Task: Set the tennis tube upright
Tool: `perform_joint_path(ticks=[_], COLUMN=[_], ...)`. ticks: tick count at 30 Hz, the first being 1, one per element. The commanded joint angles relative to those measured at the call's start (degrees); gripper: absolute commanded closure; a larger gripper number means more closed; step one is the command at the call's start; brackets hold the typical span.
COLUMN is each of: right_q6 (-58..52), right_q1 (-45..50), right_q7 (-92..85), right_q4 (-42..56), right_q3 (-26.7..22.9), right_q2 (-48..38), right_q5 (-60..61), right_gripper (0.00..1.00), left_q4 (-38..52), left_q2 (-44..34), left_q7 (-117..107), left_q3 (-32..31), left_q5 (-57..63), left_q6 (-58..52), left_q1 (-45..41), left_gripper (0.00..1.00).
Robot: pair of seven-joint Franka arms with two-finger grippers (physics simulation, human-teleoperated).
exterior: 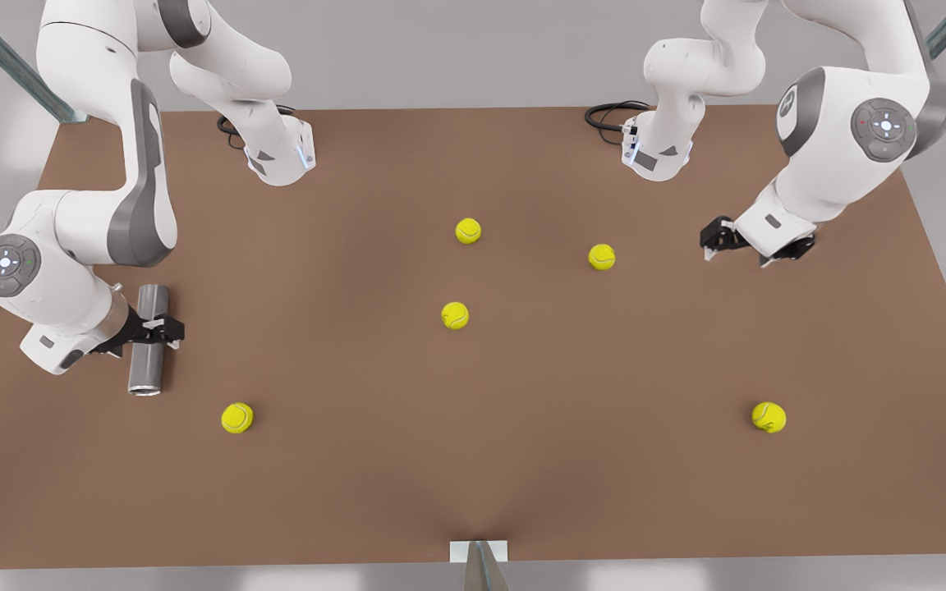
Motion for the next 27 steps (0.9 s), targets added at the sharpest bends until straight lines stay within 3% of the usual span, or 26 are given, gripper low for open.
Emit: perform_joint_path(ticks=[1,4,6,8,20,22,27], right_q6=[0.0,-0.1,0.1,1.0,4.3,10.8,16.6], right_q1=[0.0,0.2,0.0,-2.5,-12.6,-13.8,-20.7], right_q7=[0.0,0.1,0.0,-2.1,-3.8,-5.2,-6.6], right_q4=[0.0,0.0,-0.9,-4.2,-15.1,-22.0,-25.0], right_q3=[0.0,0.0,0.0,0.1,0.1,0.2,0.2], right_q2=[0.1,0.0,-0.3,-1.5,0.3,-1.0,0.5], right_q5=[0.0,0.0,-0.1,-0.1,-0.1,0.2,0.6], right_gripper=[0.0,0.0,0.0,0.0,0.0,0.0,0.0], left_q4=[0.0,0.1,1.4,2.8,2.2,1.7,1.7], left_q2=[0.0,0.4,5.6,12.2,14.7,14.6,17.5], left_q7=[0.0,-0.5,-0.7,-0.2,0.0,-0.9,-1.7], left_q3=[0.0,-0.1,0.6,-0.3,-0.5,-0.4,-0.5], left_q5=[0.0,-0.9,-26.9,-31.9,-26.7,-26.1,-26.4], left_q6=[-0.1,-0.1,0.0,3.2,3.6,3.1,4.0], left_q1=[0.8,1.0,7.3,6.5,5.3,5.4,6.4], left_gripper=[0.0,0.0,0.0,0.0,0.0,0.0,0.0])
